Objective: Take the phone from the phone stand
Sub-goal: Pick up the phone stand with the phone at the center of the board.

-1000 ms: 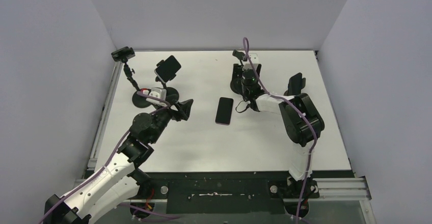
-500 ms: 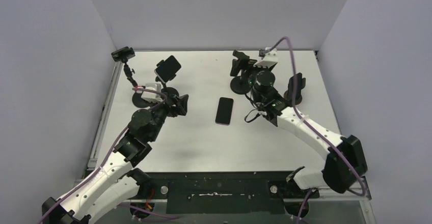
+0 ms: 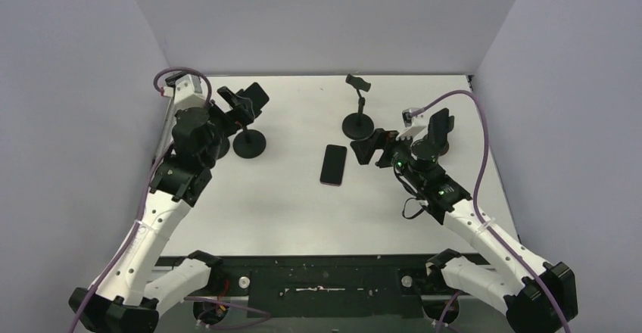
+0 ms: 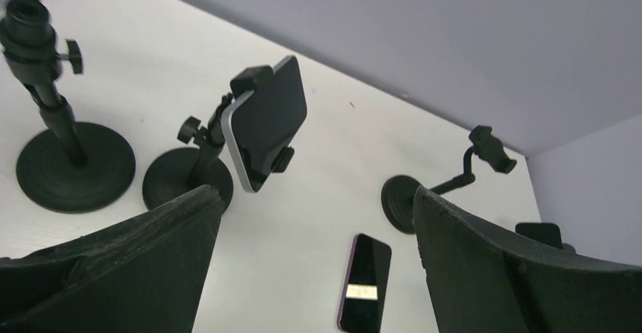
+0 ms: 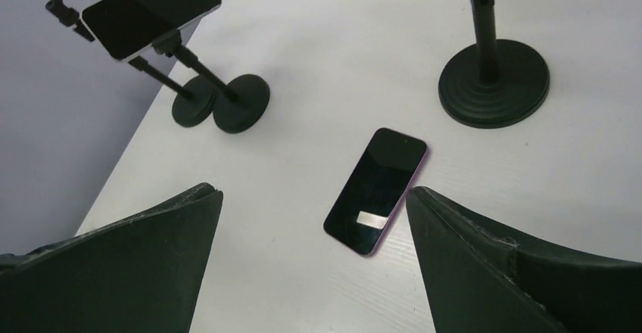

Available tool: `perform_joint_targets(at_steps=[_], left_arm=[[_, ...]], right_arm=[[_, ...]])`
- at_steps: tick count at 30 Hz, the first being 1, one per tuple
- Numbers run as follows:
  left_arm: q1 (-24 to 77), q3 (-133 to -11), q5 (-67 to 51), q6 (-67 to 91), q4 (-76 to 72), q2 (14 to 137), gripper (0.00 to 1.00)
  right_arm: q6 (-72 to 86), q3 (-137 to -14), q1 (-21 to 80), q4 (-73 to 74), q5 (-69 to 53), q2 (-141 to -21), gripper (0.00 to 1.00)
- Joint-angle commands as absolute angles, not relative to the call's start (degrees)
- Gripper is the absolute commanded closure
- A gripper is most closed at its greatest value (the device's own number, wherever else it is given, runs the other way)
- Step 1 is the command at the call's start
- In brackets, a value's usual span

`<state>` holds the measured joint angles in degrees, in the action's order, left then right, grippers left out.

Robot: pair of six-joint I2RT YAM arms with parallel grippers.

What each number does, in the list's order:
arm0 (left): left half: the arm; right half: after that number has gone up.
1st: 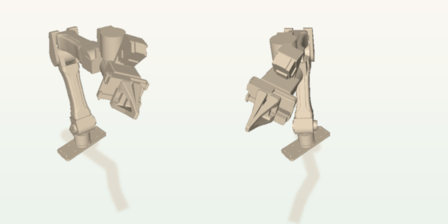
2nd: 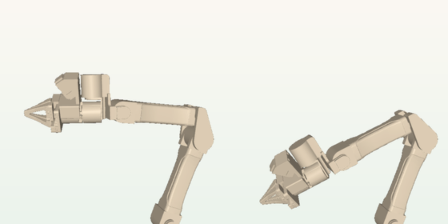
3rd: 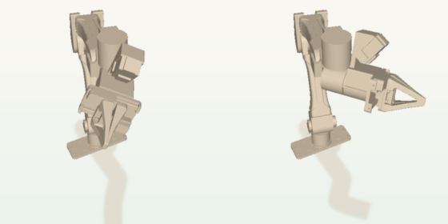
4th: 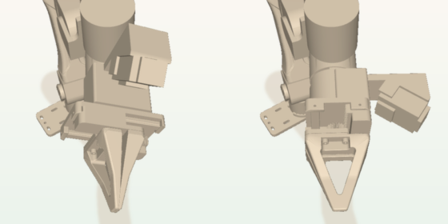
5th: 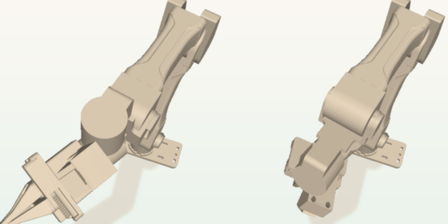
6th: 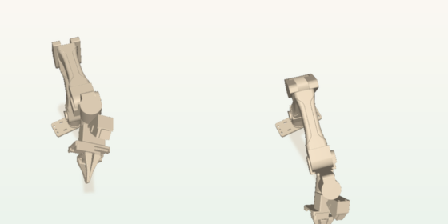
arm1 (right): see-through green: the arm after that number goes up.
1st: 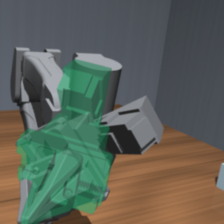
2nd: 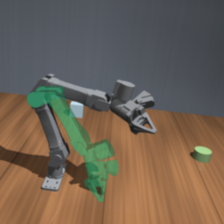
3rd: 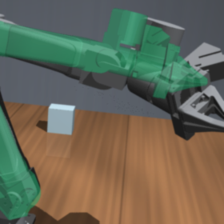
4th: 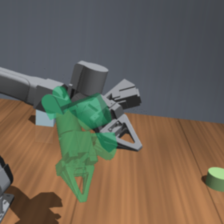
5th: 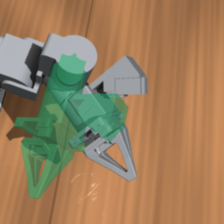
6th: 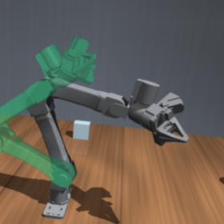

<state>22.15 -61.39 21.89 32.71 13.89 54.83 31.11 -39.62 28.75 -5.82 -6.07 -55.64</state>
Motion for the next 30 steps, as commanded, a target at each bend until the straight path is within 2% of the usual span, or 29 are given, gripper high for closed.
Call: perform_joint_targets(at_steps=[1, 9, 18, 25, 30], left_arm=[[17.92, -59.29, 8.96, 39.22, 14.84, 57.39, 0.06], [9.04, -57.81, -4.24, 42.65, 6.6, 65.17, 0.24], [7.51, -59.2, -2.25, 41.15, 5.32, 70.95, 0.27], [6.88, -59.67, -4.41, 41.75, 0.98, 75.27, 0.44], [6.68, -59.12, -4.88, 41.66, -2.43, 75.76, 0.53]], right_arm=[[28.86, -38.94, 29.14, -5.3, -11.82, -53.52, 0.03], [27.73, -39.75, 30.4, -4.84, -12.46, -52.5, 0.04], [26.62, -42.31, 31.64, -2.51, -10.38, -51.51, 0.04], [26.03, -43.99, 31.71, -0.99, -10.29, -51.0, 0.04], [25.58, -43.93, 31.72, -0.18, -9.46, -50.24, 0.04]])
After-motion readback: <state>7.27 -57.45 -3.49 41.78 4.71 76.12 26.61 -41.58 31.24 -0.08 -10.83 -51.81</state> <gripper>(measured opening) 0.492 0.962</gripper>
